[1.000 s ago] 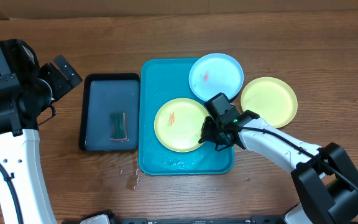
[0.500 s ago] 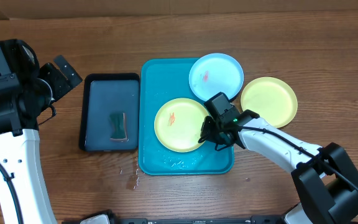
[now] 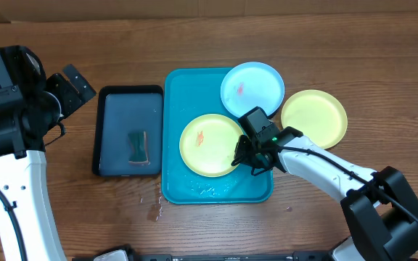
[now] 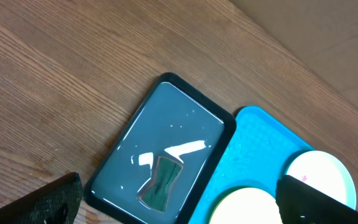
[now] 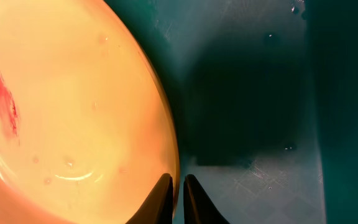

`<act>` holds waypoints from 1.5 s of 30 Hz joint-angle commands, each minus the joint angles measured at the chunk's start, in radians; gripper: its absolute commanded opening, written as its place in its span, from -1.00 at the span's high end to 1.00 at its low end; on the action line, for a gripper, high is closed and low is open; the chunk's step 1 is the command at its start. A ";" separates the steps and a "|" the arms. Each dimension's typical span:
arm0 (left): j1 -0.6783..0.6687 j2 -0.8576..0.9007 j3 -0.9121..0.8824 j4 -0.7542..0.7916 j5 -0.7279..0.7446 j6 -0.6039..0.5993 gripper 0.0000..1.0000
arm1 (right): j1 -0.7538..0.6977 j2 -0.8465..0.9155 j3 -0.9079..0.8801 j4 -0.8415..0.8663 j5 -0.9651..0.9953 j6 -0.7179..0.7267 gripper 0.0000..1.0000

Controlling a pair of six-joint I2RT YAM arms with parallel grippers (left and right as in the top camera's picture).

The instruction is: Clean dirty plates on tray and stack at the side

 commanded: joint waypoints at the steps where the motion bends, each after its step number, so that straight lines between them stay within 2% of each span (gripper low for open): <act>1: 0.000 0.007 0.005 0.001 0.003 -0.010 -1.00 | -0.008 -0.023 0.026 0.002 -0.002 -0.004 0.80; 3: 0.000 0.007 0.005 0.001 0.003 -0.010 -0.99 | -0.008 -0.023 0.026 0.002 -0.002 -0.004 0.81; 6: 0.000 0.007 0.005 0.001 0.003 -0.010 -1.00 | -0.008 -0.023 0.026 0.002 -0.002 -0.004 0.92; 23: 0.000 0.007 0.005 0.001 0.003 -0.010 -0.99 | -0.008 -0.023 0.024 0.002 0.029 -0.004 0.92; 25: 0.000 0.007 0.005 0.001 0.003 -0.010 -1.00 | -0.008 -0.023 0.024 0.002 0.030 -0.004 0.71; 28: 0.000 0.007 0.005 0.001 0.003 -0.010 -1.00 | -0.007 -0.019 0.023 0.002 0.048 -0.004 0.60; 31: 0.000 0.007 0.005 0.004 0.002 -0.010 -1.00 | -0.006 -0.009 0.023 0.000 0.041 -0.003 0.72; 35: 0.000 0.007 0.005 0.063 0.001 -0.010 -0.99 | -0.006 -0.009 0.023 -0.001 0.043 -0.003 0.73; 41: -0.001 0.009 0.003 -0.018 0.041 -0.003 -1.00 | -0.006 -0.008 0.018 0.005 0.044 -0.003 0.79; 45: -0.033 0.029 -0.028 -0.074 0.156 0.127 -1.00 | -0.006 -0.008 0.016 0.006 0.044 -0.003 0.79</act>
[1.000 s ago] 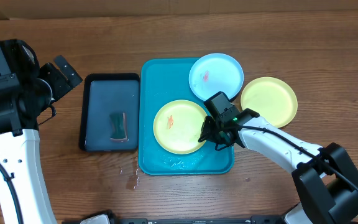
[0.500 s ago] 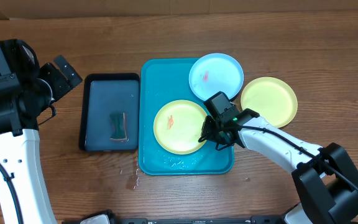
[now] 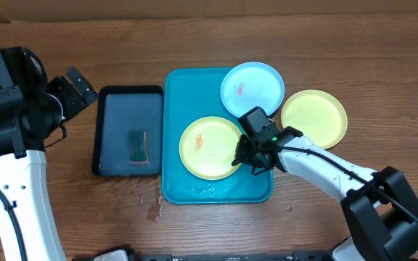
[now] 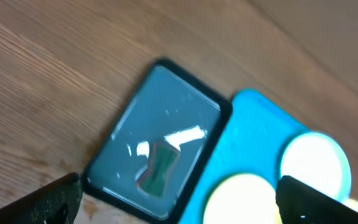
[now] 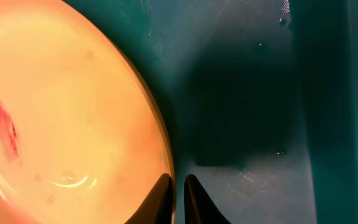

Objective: Clean dirty plates on tray and stack at the side
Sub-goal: 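Lower the left gripper into the black tray and grasp the sponge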

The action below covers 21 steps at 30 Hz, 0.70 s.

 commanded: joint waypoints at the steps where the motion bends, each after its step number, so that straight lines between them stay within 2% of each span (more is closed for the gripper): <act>1: -0.042 0.029 -0.047 -0.038 0.100 0.108 -0.88 | -0.006 -0.008 0.014 0.006 0.016 -0.003 0.79; 2: -0.060 0.032 -0.075 -0.048 0.100 0.138 -0.57 | -0.006 -0.008 0.014 0.006 0.016 -0.003 0.79; 4: -0.084 0.035 -0.120 -0.052 0.100 0.186 -0.13 | -0.006 -0.008 0.014 0.006 0.016 -0.003 0.79; 5: -0.098 0.037 -0.147 -0.052 0.100 0.201 -0.03 | -0.006 -0.008 0.014 0.006 0.016 -0.003 0.79; 9: -0.141 0.037 -0.266 -0.031 0.087 0.204 -0.09 | -0.006 -0.008 0.014 0.006 0.019 -0.003 0.77; 12: -0.151 0.037 -0.328 -0.001 0.030 0.204 -0.25 | -0.006 -0.006 0.014 0.006 0.019 -0.003 0.77; 14: -0.151 0.037 -0.350 0.011 0.002 0.206 -0.28 | -0.006 -0.001 0.014 0.008 0.019 -0.001 0.76; 21: -0.153 0.037 -0.360 0.051 -0.002 0.246 -0.08 | -0.006 0.030 0.014 0.026 0.015 0.001 0.78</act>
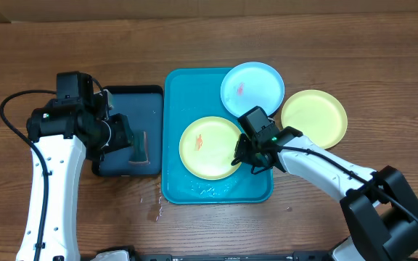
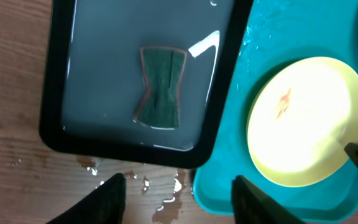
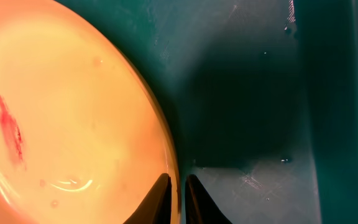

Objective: Clean dirty plates on tray and stack at the side
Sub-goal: 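Lower the left gripper into the black tray and grasp the sponge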

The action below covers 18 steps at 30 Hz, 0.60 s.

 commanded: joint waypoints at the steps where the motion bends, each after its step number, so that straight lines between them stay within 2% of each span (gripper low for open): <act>1: -0.004 0.002 -0.006 0.016 -0.018 0.036 -0.08 | -0.006 0.021 0.014 0.008 0.013 0.000 0.78; 4: -0.004 0.002 -0.006 0.019 -0.018 0.038 -0.08 | -0.006 0.022 0.014 0.009 0.013 0.000 0.92; 18: -0.021 0.003 -0.070 0.051 -0.021 0.066 -0.05 | -0.008 0.022 0.014 0.023 0.043 -0.001 0.92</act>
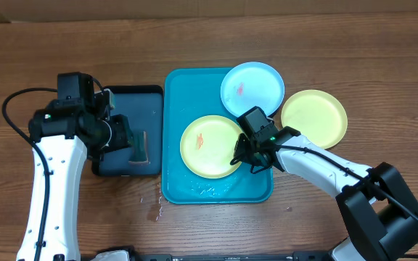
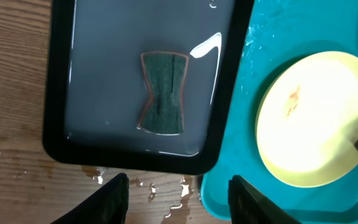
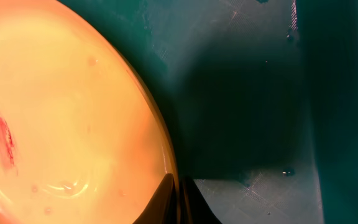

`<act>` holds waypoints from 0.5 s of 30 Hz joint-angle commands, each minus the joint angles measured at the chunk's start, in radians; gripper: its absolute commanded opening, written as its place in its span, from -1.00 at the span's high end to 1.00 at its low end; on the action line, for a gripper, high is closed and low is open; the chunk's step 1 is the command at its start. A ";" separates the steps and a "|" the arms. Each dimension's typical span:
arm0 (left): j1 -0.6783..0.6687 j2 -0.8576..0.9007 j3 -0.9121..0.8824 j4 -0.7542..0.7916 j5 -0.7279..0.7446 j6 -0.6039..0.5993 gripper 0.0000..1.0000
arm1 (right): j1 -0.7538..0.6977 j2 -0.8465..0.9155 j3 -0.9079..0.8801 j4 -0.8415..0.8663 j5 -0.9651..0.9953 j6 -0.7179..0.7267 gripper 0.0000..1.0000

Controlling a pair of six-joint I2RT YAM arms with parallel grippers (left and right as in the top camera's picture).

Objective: Clean dirty plates on tray and stack at the side
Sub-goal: 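Lower the left gripper into the black tray and grasp the sponge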

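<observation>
A yellow plate (image 1: 210, 146) with a red smear lies on the teal tray (image 1: 194, 190). My right gripper (image 3: 177, 199) is shut on this plate's right rim (image 3: 166, 143). A blue plate (image 1: 252, 88), also smeared red, rests on the tray's back right corner. A clean yellow plate (image 1: 313, 118) lies on the table to the right. My left gripper (image 2: 182, 202) hangs open above the black water tray (image 1: 129, 90), where the green sponge (image 2: 162, 93) lies under water.
Water is spilled on the wood (image 1: 153, 209) in front of the black tray and the teal tray's front left corner. Brown cardboard runs along the table's back edge (image 1: 209, 7).
My right gripper's fingers, a narrow gap apart at the yellow plate's rim, now pinch it. The left gripper has shifted only slightly over the black tray.
At first my left arm stood at the far left, away from the black tray, and was still there a moment later. Then it was above the black tray and sponge, open. My right gripper stayed at the yellow plate's right rim throughout and is now shut on it.
</observation>
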 commanded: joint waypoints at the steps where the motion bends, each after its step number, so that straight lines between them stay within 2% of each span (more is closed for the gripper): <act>1: -0.019 0.004 -0.048 0.020 -0.012 0.023 -0.06 | -0.008 0.005 0.014 0.000 0.026 -0.004 0.92; 6: -0.033 0.008 -0.113 0.081 -0.013 0.025 -0.07 | -0.007 0.005 0.014 -0.001 0.026 -0.011 0.92; 15: -0.056 0.145 -0.125 0.200 -0.013 0.068 0.17 | -0.007 0.005 0.014 -0.003 0.034 -0.022 0.92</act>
